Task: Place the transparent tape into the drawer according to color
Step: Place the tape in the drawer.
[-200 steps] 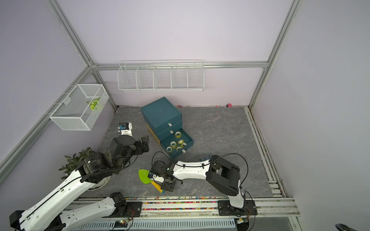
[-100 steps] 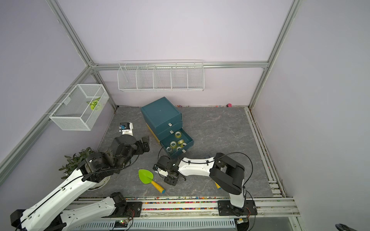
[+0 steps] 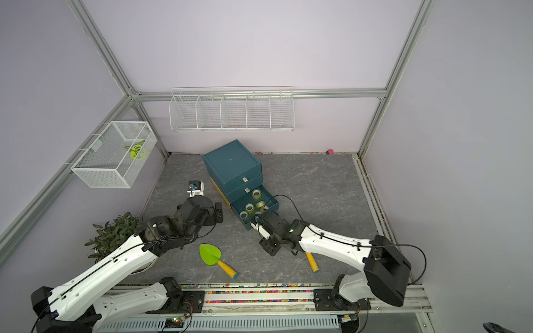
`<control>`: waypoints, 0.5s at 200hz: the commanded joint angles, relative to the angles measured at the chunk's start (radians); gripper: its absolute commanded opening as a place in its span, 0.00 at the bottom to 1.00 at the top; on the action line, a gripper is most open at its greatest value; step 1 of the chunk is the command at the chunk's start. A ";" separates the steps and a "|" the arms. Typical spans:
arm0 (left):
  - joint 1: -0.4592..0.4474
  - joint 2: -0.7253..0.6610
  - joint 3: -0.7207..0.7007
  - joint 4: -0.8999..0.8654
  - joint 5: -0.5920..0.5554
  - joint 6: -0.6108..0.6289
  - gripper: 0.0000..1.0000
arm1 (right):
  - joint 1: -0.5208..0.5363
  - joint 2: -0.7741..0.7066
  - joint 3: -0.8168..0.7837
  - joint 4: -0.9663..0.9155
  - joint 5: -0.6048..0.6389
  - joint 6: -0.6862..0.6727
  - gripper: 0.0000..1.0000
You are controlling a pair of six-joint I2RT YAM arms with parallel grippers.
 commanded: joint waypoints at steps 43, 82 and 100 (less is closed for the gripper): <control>0.010 0.002 -0.007 0.000 -0.012 -0.012 1.00 | -0.123 -0.020 0.126 0.130 0.079 0.080 0.40; 0.012 -0.001 -0.004 -0.009 -0.019 -0.013 1.00 | -0.160 0.178 0.269 0.169 0.003 0.066 0.41; 0.012 0.000 -0.003 -0.011 -0.023 -0.014 1.00 | -0.160 0.278 0.328 0.181 -0.019 0.066 0.41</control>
